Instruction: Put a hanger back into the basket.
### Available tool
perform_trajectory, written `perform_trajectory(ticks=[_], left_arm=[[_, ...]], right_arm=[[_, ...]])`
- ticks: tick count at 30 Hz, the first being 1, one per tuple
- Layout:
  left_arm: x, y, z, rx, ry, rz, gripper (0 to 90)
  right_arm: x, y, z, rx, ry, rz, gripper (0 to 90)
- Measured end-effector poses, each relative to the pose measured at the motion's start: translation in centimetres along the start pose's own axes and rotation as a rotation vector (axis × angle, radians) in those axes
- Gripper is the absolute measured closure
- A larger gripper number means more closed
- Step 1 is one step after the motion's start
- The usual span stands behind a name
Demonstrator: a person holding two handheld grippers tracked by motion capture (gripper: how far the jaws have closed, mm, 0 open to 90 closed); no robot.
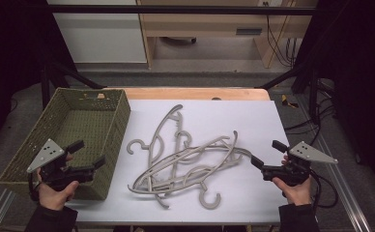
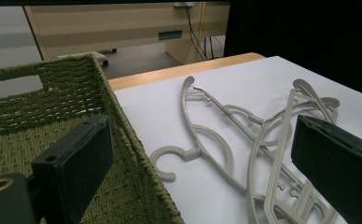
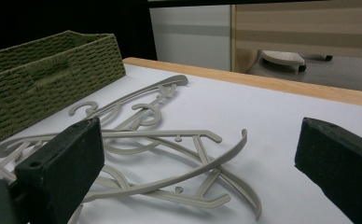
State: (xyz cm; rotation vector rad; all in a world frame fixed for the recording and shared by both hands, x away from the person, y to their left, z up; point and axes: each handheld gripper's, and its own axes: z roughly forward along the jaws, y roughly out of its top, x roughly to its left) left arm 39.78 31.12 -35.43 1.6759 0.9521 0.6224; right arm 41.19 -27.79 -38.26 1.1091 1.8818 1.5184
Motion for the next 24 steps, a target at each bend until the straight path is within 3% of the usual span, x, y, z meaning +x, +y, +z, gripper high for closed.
perform_trajectory(ticks=[11,24], left_arm=[[-1.7,0.4,0.6,0.029,-0.043,0.035,6.4],[-5.3,0.5,3.0,0.107,-0.122,0.095,8.1]], right_arm=[[0.1,0.1,-0.1,0.000,0.002,0.003,1.6],[0.3,0.4,-0.2,0.001,0.001,-0.014,1.6]])
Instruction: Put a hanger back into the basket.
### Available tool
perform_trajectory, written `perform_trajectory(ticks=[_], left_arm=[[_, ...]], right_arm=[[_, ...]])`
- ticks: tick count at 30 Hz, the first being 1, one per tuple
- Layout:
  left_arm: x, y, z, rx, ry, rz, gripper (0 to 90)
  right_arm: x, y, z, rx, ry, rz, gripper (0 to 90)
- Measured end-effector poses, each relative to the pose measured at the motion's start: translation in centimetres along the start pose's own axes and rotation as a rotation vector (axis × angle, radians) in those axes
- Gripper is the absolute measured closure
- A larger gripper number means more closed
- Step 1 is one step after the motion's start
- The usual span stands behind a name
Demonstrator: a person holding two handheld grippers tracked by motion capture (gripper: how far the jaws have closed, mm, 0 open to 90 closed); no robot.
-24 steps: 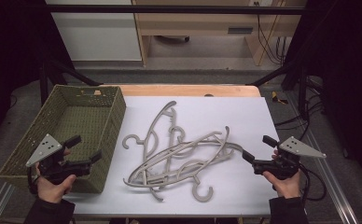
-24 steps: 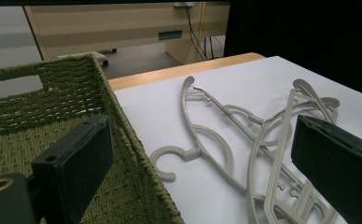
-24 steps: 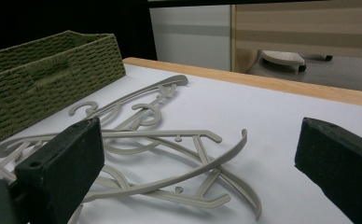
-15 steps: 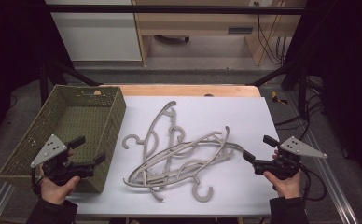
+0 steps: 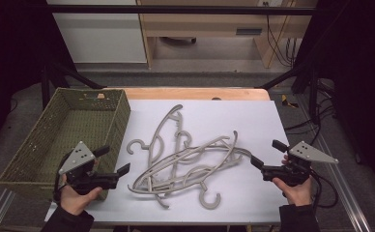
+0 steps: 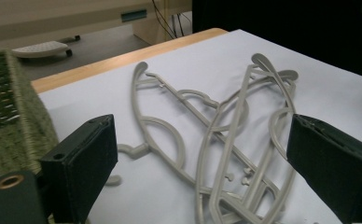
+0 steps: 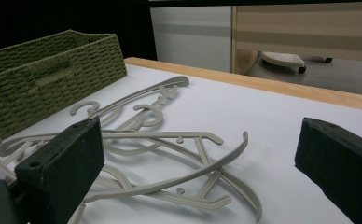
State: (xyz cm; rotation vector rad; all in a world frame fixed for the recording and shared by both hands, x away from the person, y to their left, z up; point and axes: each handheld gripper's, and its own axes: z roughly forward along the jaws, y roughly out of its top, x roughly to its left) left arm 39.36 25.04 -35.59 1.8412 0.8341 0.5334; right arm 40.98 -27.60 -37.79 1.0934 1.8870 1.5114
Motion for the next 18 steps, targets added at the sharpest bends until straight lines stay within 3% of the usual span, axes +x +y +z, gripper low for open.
perform_trajectory(ticks=[18], left_arm=[[-4.7,-0.7,5.0,0.175,-0.116,0.102,11.7]], right_arm=[[0.3,0.2,0.1,0.001,0.003,-0.005,1.7]])
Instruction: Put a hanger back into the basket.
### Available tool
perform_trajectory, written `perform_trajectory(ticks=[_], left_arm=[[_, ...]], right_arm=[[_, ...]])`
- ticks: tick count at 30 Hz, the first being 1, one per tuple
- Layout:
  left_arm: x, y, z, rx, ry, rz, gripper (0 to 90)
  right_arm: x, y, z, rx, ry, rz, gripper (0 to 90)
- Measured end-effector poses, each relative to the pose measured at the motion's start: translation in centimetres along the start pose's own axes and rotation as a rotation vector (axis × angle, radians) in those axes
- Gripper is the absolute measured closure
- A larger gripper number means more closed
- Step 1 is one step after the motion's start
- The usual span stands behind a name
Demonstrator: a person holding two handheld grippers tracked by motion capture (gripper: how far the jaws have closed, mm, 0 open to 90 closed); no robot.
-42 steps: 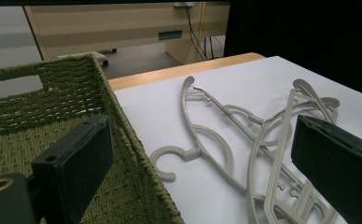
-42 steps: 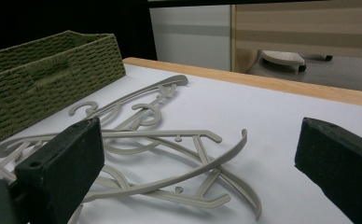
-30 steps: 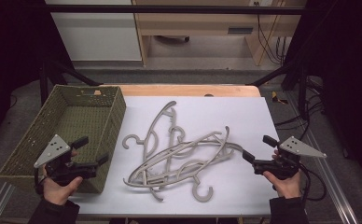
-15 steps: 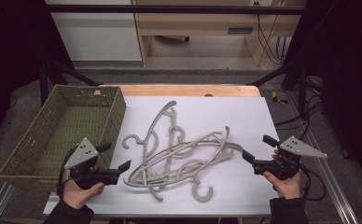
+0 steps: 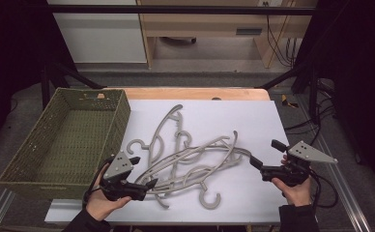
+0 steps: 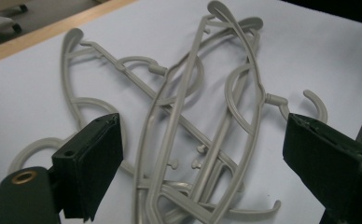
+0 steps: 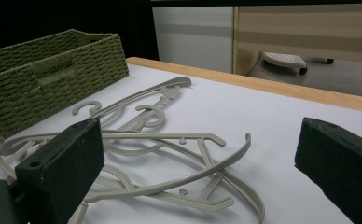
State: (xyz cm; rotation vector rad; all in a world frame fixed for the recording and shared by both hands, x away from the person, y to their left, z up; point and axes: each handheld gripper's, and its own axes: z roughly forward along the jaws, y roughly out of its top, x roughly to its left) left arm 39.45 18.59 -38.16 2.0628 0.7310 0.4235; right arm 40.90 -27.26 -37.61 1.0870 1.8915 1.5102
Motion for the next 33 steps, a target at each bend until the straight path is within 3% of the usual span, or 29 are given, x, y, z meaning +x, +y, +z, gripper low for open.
perform_trajectory(ticks=[11,14,18,27,33], left_arm=[[-2.3,-0.1,3.4,0.121,-0.059,0.068,16.8],[-2.7,-0.1,4.1,0.151,-0.086,0.083,25.3],[-3.4,0.0,5.5,0.210,-0.125,0.126,30.2],[-4.8,0.6,8.0,0.299,-0.132,0.205,34.7],[-5.4,0.6,10.0,0.351,-0.124,0.259,44.4]], right_arm=[[0.1,-0.1,0.3,0.011,0.005,-0.003,1.6],[0.1,-0.2,0.4,0.014,0.003,0.000,1.7],[0.2,-0.2,0.5,0.016,-0.002,-0.004,1.6],[0.1,-0.2,0.3,0.015,0.000,-0.001,1.7],[0.1,-0.2,0.4,0.019,0.001,0.000,1.6]])
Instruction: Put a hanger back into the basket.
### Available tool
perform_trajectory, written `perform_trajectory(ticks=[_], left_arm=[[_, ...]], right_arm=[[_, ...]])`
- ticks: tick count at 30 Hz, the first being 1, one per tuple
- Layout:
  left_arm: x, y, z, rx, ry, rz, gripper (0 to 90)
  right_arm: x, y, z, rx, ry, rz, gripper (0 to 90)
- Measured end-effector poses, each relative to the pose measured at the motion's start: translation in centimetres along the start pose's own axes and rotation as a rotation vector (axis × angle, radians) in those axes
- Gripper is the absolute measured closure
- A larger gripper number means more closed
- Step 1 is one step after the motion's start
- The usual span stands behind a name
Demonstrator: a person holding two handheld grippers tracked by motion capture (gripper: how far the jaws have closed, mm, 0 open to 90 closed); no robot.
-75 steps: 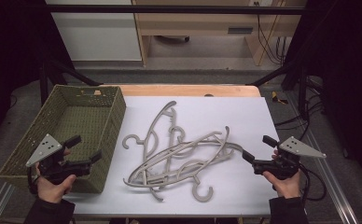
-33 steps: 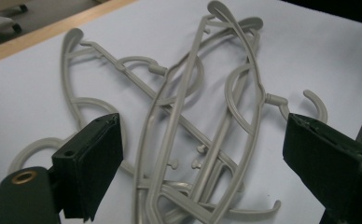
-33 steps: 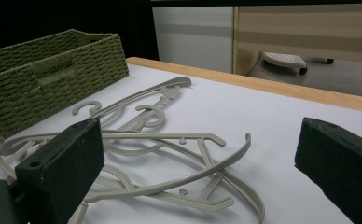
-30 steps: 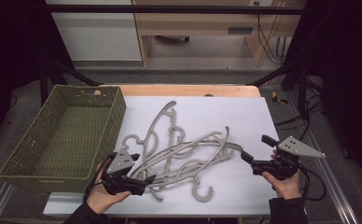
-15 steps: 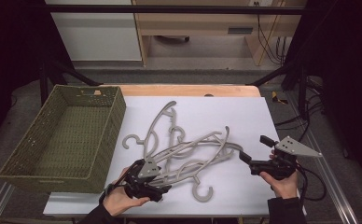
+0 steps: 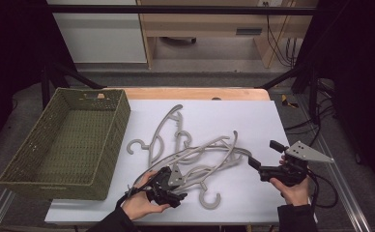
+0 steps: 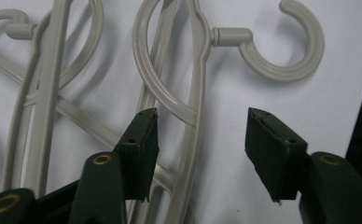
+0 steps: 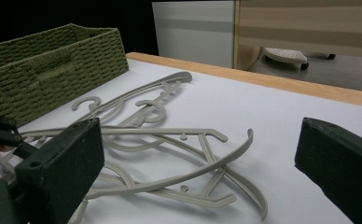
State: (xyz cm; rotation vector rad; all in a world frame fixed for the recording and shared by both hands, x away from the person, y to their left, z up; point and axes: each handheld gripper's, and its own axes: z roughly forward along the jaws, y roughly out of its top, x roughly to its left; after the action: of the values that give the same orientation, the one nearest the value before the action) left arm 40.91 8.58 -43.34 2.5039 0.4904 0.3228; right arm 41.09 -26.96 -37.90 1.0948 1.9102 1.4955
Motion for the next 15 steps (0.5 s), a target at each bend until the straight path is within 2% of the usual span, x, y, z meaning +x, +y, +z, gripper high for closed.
perform_trajectory(ticks=[4,5,8,9,11,15], left_arm=[[0.0,-0.1,0.9,0.040,0.002,0.016,51.5],[0.0,-0.2,1.1,0.036,-0.001,0.007,51.5],[0.0,-0.2,1.6,0.047,-0.005,0.007,55.0],[0.1,-0.1,1.7,0.059,-0.005,0.018,55.7],[0.1,-0.1,2.0,0.058,-0.006,0.008,57.3],[0.2,0.0,2.2,0.072,0.001,0.013,61.2]], right_arm=[[-0.1,0.0,0.0,0.001,0.003,0.004,1.6],[-0.1,0.0,0.0,0.001,0.003,0.004,1.6],[-0.1,-0.1,0.1,0.004,0.001,0.005,1.6],[-0.1,-0.1,0.1,0.004,0.002,0.004,1.6],[-0.1,-0.1,0.1,0.006,0.002,0.004,1.6],[-0.1,-0.1,0.2,0.006,0.001,0.005,1.6]])
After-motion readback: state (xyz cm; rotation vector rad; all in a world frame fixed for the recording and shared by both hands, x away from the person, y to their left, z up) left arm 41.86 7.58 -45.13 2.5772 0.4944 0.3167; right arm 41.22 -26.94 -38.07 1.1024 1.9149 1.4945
